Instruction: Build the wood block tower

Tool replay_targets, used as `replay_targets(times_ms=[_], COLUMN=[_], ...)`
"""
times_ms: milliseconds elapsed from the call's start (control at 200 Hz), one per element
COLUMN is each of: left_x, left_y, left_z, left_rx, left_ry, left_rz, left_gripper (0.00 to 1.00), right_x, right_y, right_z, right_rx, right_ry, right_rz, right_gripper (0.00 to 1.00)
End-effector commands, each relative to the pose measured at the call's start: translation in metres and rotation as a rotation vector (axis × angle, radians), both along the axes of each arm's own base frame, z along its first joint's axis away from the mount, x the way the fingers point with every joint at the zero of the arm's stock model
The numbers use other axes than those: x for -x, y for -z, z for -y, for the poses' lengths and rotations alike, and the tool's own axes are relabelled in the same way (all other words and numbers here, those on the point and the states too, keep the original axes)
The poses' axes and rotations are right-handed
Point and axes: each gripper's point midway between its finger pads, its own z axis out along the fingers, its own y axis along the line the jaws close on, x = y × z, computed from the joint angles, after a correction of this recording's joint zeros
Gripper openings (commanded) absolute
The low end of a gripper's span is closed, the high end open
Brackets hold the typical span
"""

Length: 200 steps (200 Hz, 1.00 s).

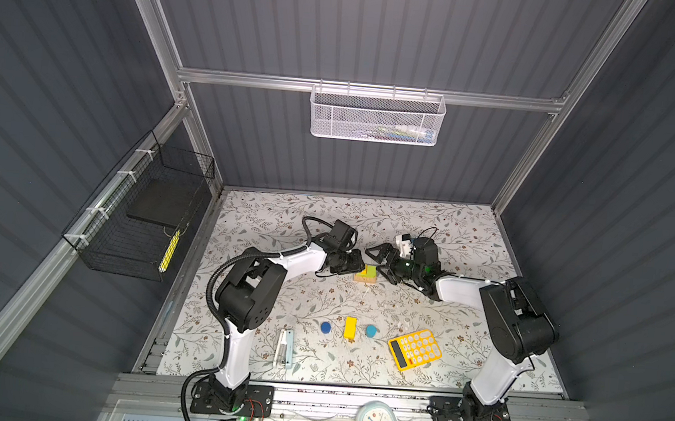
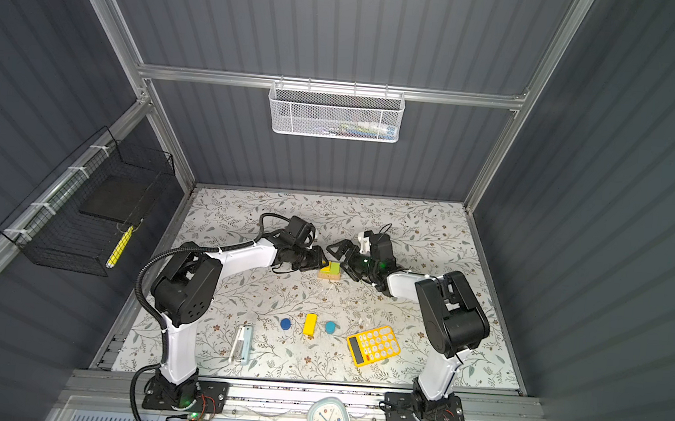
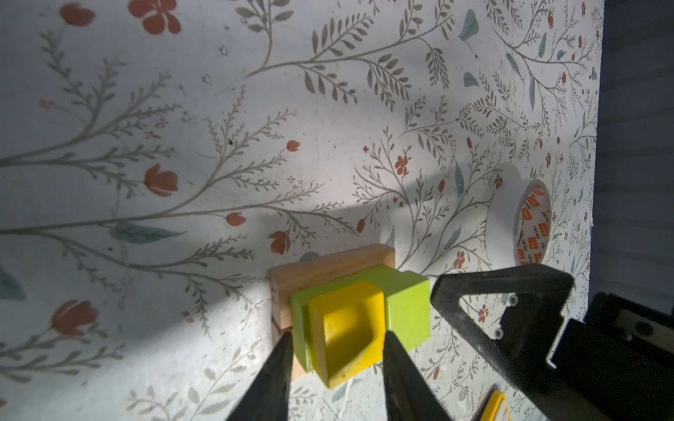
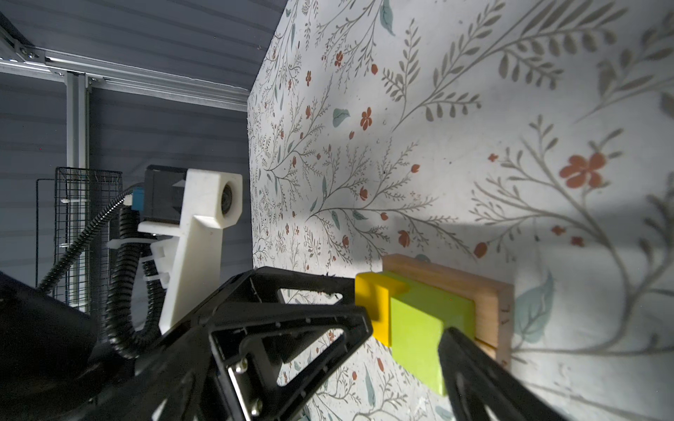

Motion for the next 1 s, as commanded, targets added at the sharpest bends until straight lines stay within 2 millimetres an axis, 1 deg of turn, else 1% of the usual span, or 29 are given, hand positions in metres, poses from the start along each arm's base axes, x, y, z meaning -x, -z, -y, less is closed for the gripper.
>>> replay_targets(times_ms=[0,55,210,365,595,825,995], left_x=[-0.001,-0.001,-0.002,-0.002,-0.004,-0.005,-0.006], left_y=[-0.014,-0.015,-0.017,-0.019,-0.024,-0.028,-0.027], left_z=[0.002,0.002,0.002,0.002,0.003,0.005,0.006], left_rx=[0.0,-0.001,0.0,0.001,0.009,0.019,0.023], left_ry=[0.015,0.014,0.015,0.015,0.016,0.017,0.019], left_rz=[0.031,0.033,0.04,0.045,0.056,0.068,0.068], left_gripper=[0.42,0.44,0.47,0.48,0.47,0.44,0.43], right_x=[-0.003,-0.003,-0.002,-0.002,-0.002,-0.001,-0.002], right_y=[-0.003,-0.004,-0.005,-0.004,-0.004,-0.004,-0.005], right_z=[-0.007,-0.006,-0.007,-0.007,-0.007,-0.008,-0.008], right_rx=[-0.009,-0.009,-0.01,-0.009,-0.01,-0.011,-0.011], right_ry=[-0.017,-0.016,-0.018,-0.017,-0.017,-0.019,-0.017], right_rz=[0.015,0.016,0.017,0.017,0.017,0.015,0.018], right_gripper=[0.99,0.99,0.99,0.99,0.99,0.99,0.99])
